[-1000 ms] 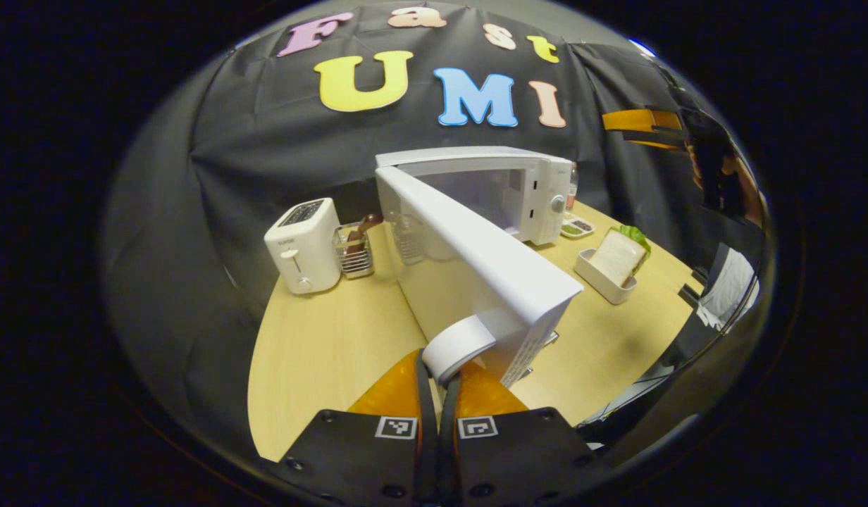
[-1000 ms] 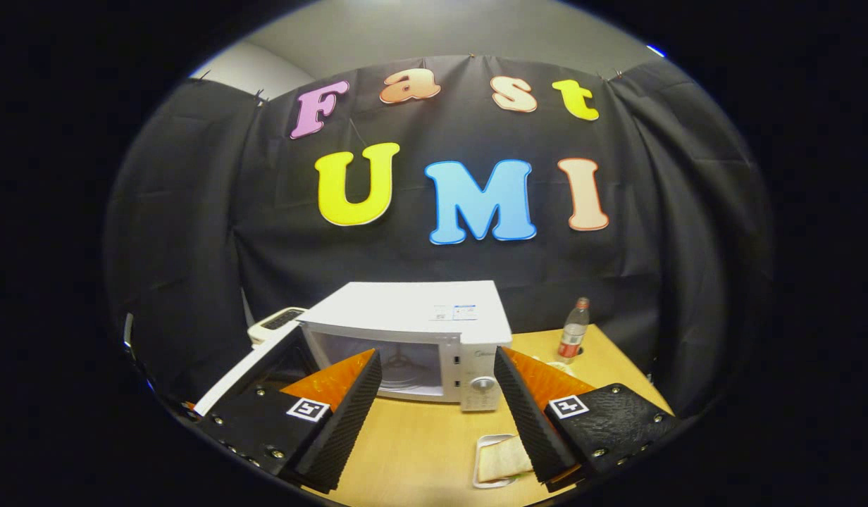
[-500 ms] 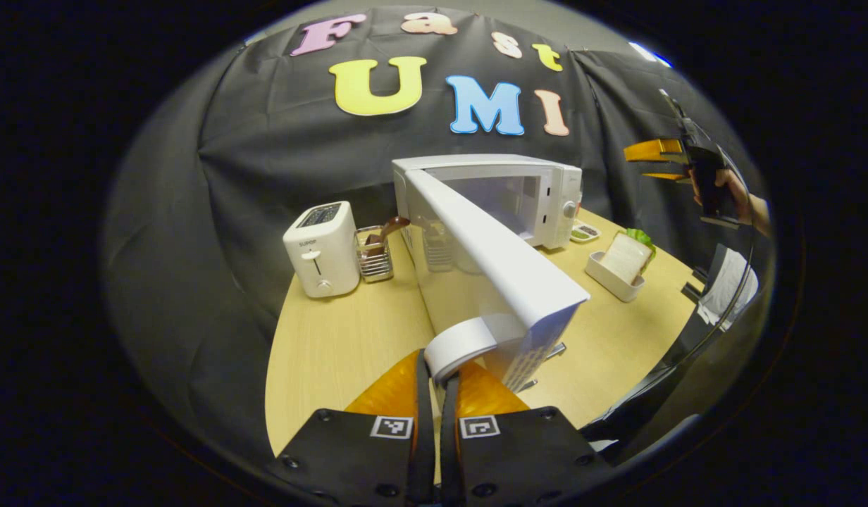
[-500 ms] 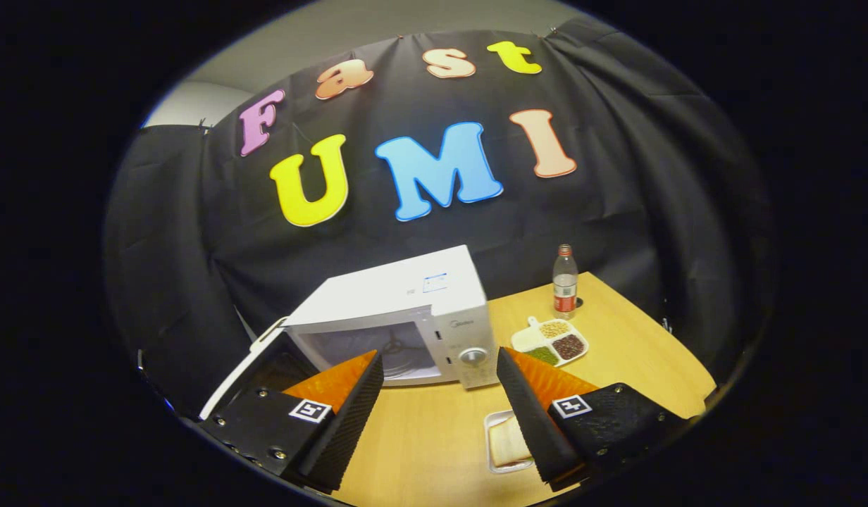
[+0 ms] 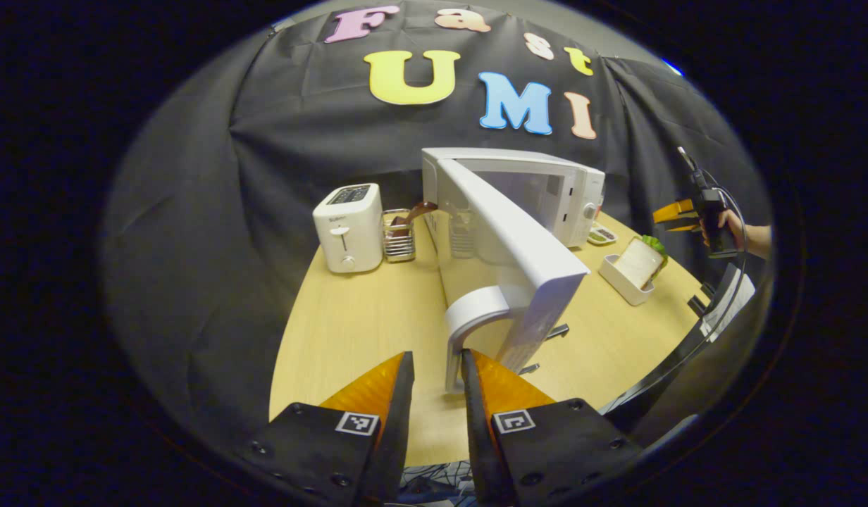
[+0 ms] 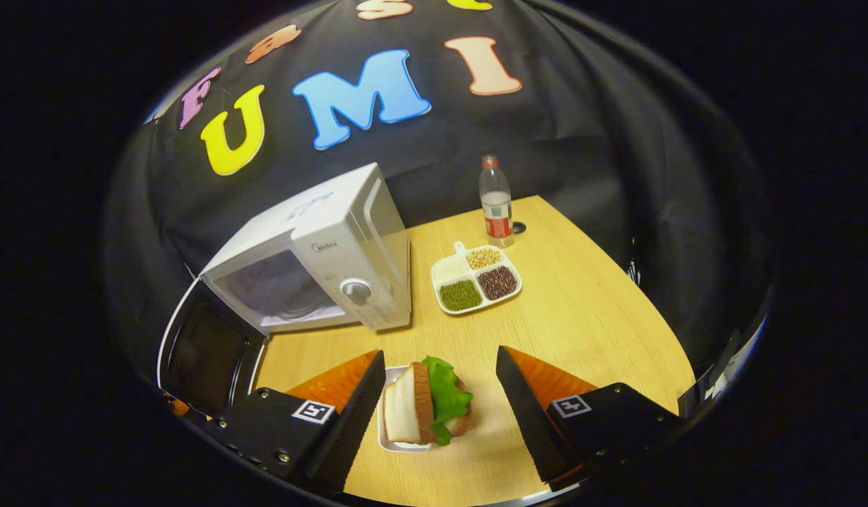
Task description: Open the microwave oven with the left hand, put the food in, and close the microwave oven.
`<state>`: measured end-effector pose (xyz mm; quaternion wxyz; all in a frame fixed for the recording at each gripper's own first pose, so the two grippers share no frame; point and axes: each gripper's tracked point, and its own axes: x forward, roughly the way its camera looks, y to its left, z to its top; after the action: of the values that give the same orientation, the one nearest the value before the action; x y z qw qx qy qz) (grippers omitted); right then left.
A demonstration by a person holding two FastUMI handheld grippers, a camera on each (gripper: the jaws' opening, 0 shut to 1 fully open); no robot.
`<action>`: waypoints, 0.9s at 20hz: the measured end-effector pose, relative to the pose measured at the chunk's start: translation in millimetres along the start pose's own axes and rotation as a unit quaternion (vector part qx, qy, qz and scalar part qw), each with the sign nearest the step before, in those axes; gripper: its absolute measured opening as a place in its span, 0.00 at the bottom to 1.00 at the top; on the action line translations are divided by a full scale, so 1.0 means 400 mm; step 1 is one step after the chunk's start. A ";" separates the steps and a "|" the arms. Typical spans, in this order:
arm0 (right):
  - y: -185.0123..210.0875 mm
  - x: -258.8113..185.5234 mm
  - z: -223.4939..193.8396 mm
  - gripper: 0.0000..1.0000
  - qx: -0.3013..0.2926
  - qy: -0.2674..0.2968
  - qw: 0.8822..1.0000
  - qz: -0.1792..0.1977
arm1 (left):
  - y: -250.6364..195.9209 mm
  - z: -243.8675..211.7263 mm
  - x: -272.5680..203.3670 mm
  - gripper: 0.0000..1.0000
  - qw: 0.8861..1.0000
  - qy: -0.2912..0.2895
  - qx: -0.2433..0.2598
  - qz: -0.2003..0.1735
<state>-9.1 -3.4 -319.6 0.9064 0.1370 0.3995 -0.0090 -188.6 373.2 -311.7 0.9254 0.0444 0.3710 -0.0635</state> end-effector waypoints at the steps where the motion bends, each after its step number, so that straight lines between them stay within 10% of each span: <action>1: -0.011 0.012 -0.022 0.96 -0.005 0.018 1.000 0.009 | -0.001 0.005 -0.028 0.46 1.000 0.000 -0.012 0.010; 8: 0.007 0.062 -0.142 0.96 -0.011 0.113 0.989 0.095 | -0.127 0.388 -0.257 0.50 0.975 -0.173 -0.093 0.107; 11: 0.021 0.083 -0.169 0.96 0.003 0.136 0.983 0.120 | -0.255 0.583 -0.268 1.00 0.959 -0.243 -0.101 0.106; 14: 0.041 0.097 -0.189 0.96 0.027 0.160 0.976 0.145 | -0.406 0.677 -0.220 0.98 0.956 -0.269 -0.089 0.081; 18: 0.073 0.094 -0.191 0.51 0.086 0.189 0.962 0.177 | -0.569 0.767 -0.140 0.99 0.952 -0.293 -0.078 0.044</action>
<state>-35.1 47.6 -389.1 0.7863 0.2822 0.5305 0.1436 -54.0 113.2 -59.8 0.9959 -0.0319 0.0845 -0.0038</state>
